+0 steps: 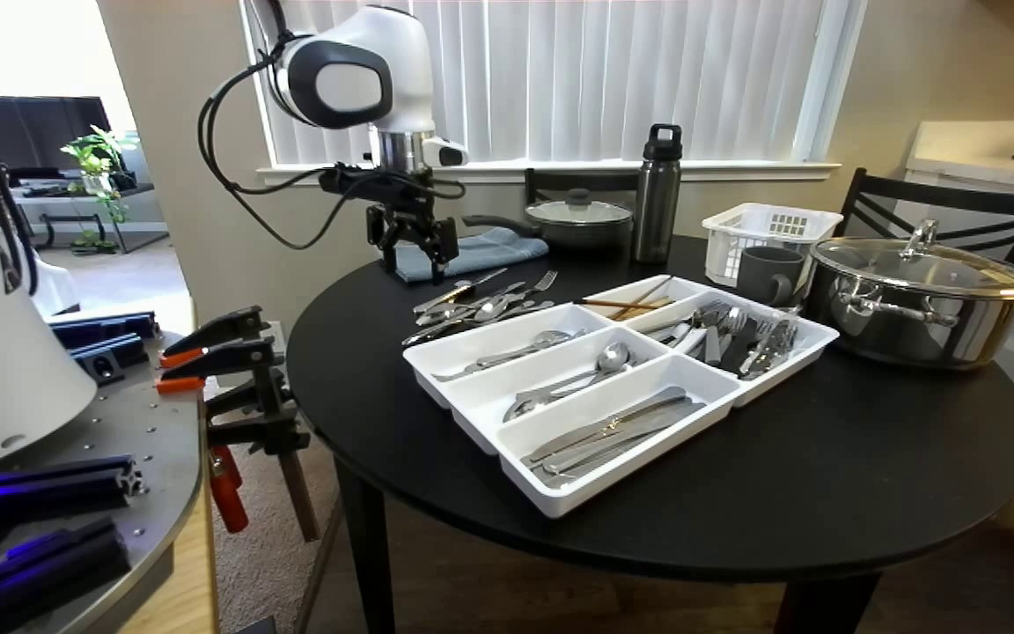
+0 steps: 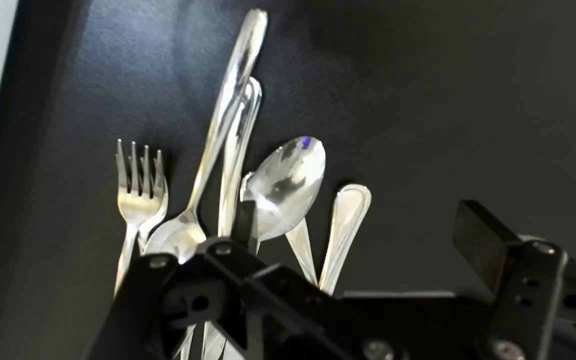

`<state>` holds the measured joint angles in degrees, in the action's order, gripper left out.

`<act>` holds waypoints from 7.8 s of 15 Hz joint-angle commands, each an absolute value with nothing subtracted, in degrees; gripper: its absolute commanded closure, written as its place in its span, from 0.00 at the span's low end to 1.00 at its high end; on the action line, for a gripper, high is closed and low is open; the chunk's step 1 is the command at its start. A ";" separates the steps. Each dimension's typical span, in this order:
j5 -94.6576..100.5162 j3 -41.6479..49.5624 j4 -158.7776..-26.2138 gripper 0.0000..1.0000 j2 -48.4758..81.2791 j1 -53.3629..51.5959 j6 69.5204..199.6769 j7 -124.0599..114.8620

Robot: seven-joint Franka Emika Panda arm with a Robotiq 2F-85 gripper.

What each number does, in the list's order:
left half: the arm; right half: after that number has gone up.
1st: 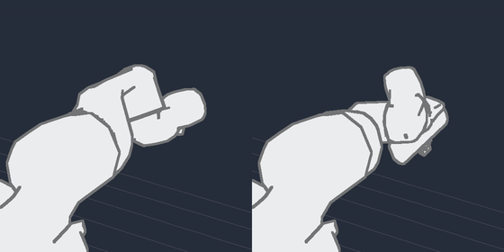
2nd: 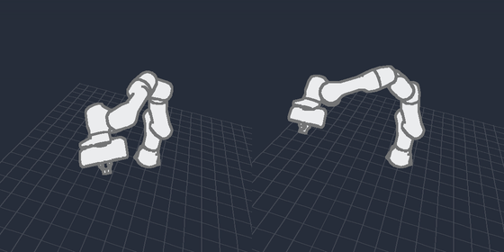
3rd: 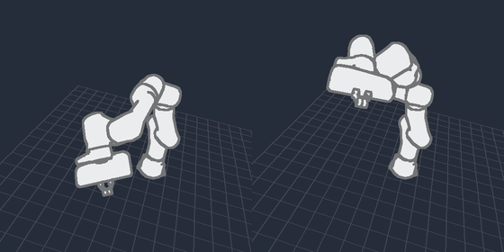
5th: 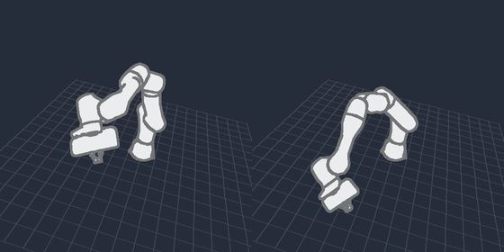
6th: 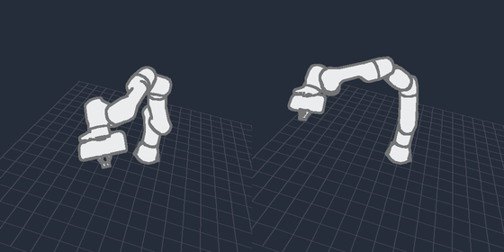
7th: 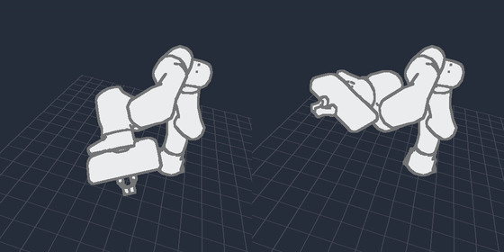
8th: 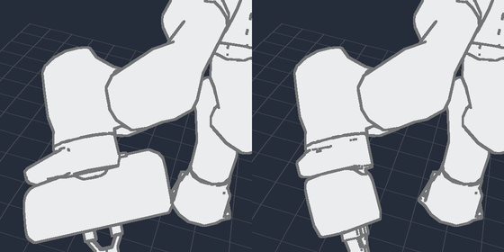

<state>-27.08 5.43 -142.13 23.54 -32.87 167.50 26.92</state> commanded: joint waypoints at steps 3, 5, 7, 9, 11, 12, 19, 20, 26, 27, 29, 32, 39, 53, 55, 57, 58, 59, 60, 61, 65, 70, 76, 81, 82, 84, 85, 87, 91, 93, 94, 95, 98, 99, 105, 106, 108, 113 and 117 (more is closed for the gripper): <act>-13.29 -4.32 -137.78 0.00 31.56 -20.00 176.88 8.79; -10.18 -4.28 -135.93 0.00 34.07 -19.59 178.34 4.82; -7.86 -4.34 -133.93 0.00 36.29 -19.95 179.22 2.36; -6.04 -3.63 -131.97 0.00 37.92 -21.26 179.68 0.49; -4.64 -1.84 -130.56 0.00 38.50 -23.59 180.34 -1.07; -4.04 -0.78 -130.00 0.00 38.51 -24.80 180.70 -1.73; -2.43 2.66 -128.85 0.00 36.42 -29.24 180.59 -3.99; -2.80 0.16 -128.29 0.00 36.78 -26.95 180.31 -3.50; -4.17 -2.37 -127.55 0.00 38.94 -24.20 180.26 -6.48; -4.20 -2.12 -127.46 0.00 39.27 -24.30 180.32 -7.00; -4.26 -2.15 -127.17 0.00 40.04 -24.08 180.06 -7.62; -4.33 -4.24 -126.58 0.06 41.35 -22.15 179.71 -7.52; -4.42 -5.99 -126.11 0.57 41.95 -19.75 179.90 -7.56; -4.06 5.70 -130.16 0.97 31.54 -28.49 179.29 -12.01; -3.70 6.50 -131.01 0.97 29.29 -28.81 179.05 -11.82; -3.20 6.97 -132.29 0.97 27.01 -28.48 178.75 -11.33; -2.95 6.85 -133.17 0.97 25.80 -27.90 178.62 -10.90; -2.22 6.96 -134.45 0.97 24.24 -27.18 178.17 -9.90; -1.15 8.61 -135.97 0.97 22.61 -27.69 177.68 -9.34; 0.44 10.93 -137.57 0.97 20.81 -28.35 176.76 -8.61; 14.49 23.20 -142.41 0.97 13.70 -29.42 171.01 -5.86; 21.43 22.94 -145.51 0.97 10.28 -16.81 169.83 3.53; 22.68 20.69 -146.33 0.97 16.67 -2.51 171.04 7.97; 23.46 21.29 -145.03 0.97 21.46 0.80 172.46 7.32; 23.45 21.41 -144.63 0.97 22.28 0.40 172.92 6.89; 23.33 21.83 -143.31 0.97 24.58 -0.99 174.26 5.82; 23.36 22.34 -142.64 0.97 25.59 -1.90 174.87 5.44; 24.21 25.92 -140.72 0.97 28.43 -5.56 176.28 3.91; 23.36 31.53 -138.77 0.56 32.64 -11.75 177.41 1.94; 22.32 32.03 -139.28 0.43 31.60 -13.20 177.47 2.17; 21.47 29.76 -140.33 0.36 28.87 -11.81 177.04 3.15; 20.89 27.70 -141.20 0.31 26.63 -10.58 176.80 3.93; 19.24 20.65 -143.43 0.12 19.51 -6.78 176.36 5.55; 17.88 16.51 -144.26 0.05 17.23 -4.18 176.15 6.37; 2.01 -11.16 -147.33 0.00 13.35 7.86 176.51 14.17; 0.77 -15.33 -147.17 0.00 14.48 9.45 176.42 14.83; -1.16 -21.90 -147.14 0.00 16.35 12.14 175.57 16.42; -1.96 -27.25 -148.11 0.00 20.25 15.05 172.46 17.84; 0.17 -22.88 -149.24 0.00 21.43 12.75 171.19 17.01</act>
